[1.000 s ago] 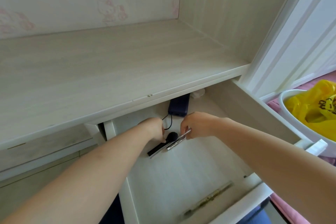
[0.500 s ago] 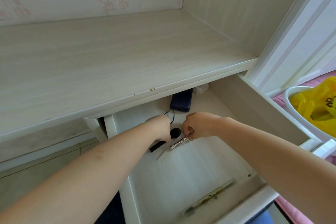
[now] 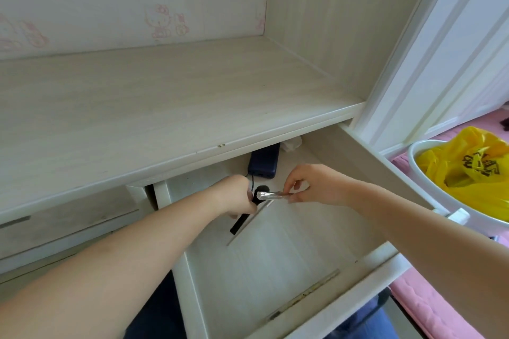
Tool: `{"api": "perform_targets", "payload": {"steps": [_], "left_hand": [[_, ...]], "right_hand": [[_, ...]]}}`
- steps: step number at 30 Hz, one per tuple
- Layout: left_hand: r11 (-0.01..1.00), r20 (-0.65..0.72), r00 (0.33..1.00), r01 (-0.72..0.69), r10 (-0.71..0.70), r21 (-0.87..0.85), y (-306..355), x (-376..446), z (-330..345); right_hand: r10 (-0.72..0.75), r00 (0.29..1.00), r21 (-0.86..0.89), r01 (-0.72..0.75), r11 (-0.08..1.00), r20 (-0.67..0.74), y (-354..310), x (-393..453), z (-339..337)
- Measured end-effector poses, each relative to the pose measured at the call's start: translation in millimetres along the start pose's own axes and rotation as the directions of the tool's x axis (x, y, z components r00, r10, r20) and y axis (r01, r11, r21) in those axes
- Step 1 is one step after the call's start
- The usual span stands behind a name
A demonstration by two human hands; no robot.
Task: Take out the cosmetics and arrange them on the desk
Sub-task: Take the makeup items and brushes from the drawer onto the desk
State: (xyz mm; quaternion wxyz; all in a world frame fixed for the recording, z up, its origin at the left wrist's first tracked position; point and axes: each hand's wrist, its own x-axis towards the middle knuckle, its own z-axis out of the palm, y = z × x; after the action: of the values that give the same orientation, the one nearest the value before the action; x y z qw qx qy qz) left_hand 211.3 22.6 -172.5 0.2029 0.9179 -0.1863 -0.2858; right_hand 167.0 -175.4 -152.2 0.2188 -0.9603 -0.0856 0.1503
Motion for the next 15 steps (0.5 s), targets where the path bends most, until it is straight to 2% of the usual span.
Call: {"api": "perform_targets", "payload": {"steps": [2,5,7,10,15], "left_hand": [[0.973,-0.009,0.999,-0.052,0.052,-0.226,2,-18,-8],[0.89,-0.055,0.991,-0.137,0.126,-0.435,4,-50,-21],[0.83,-0.107,0.983,-0.181,0.147,-0.528,5,-69,-32],[0.724,-0.176,0.974,-0.226,0.145,-0.652,5,-94,-53],[0.597,-0.33,0.937,-0.332,0.118,-0.73,-6,-126,-95]], "right_hand": [[0.002,0.999,0.122,0.003,0.992,-0.046,-6,-16,-9],[0.026,0.993,0.34,0.013,0.94,-0.111,-20,-35,-21],[0.04,0.989,0.474,0.033,0.88,-0.143,-32,-41,-27],[0.045,0.977,0.546,0.079,0.834,-0.21,-60,-44,-36],[0.022,0.976,0.776,0.158,0.611,-0.217,-111,-35,-47]]}}
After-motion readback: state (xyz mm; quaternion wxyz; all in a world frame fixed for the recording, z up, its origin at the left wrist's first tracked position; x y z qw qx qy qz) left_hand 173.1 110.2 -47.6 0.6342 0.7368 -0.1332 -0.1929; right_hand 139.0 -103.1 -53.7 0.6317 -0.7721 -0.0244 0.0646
